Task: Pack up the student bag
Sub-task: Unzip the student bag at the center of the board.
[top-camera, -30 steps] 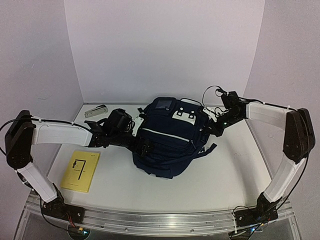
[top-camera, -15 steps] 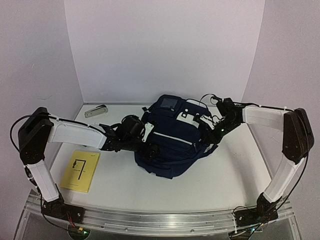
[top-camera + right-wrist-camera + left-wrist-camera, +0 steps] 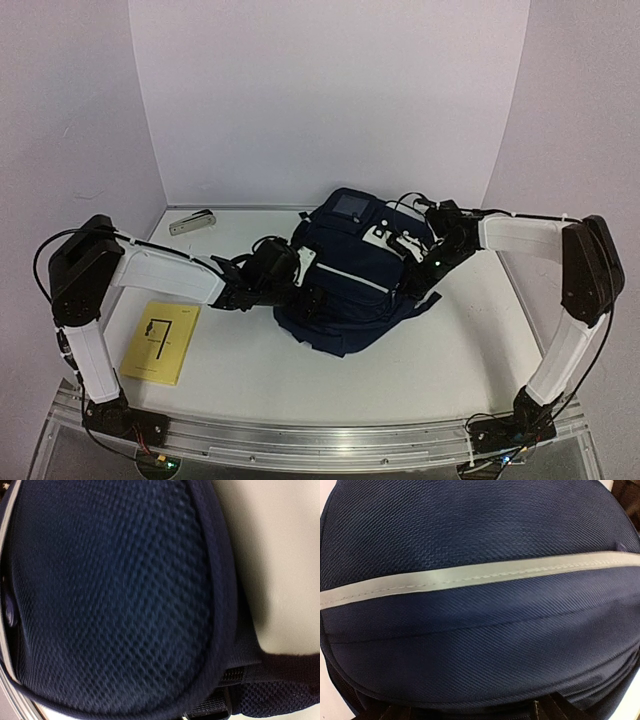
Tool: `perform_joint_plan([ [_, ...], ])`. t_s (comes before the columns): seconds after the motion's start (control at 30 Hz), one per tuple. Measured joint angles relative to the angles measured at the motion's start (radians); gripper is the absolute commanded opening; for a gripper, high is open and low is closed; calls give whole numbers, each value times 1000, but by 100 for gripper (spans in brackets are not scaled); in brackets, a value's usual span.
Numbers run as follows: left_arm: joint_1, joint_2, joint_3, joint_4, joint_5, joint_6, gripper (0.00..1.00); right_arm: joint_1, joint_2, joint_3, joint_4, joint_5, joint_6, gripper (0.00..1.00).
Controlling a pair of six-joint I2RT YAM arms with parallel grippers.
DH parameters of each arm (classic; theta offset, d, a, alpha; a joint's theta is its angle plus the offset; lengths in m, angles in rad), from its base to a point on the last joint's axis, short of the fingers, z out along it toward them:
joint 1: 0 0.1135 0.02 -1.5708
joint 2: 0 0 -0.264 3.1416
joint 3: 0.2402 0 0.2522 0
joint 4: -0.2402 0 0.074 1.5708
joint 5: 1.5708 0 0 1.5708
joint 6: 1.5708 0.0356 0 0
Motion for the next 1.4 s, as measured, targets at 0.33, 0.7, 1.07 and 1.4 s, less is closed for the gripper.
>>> perform_joint_plan([
  [0.33,-71,-58,-53,-7,10,270,92,-1,43,94,-35,64,8,0],
  [0.7,-78,-79,-46,-35,-69,588,86,-24,41,65,-5,-4,18,0],
  [1.07,-99,69,141,-143,-142,665,1,-23,11,-12,60,-49,80,0],
  [1.4,-103,119,214,-179,-193,514,0,-3,-99,-122,68,-74,126,0],
])
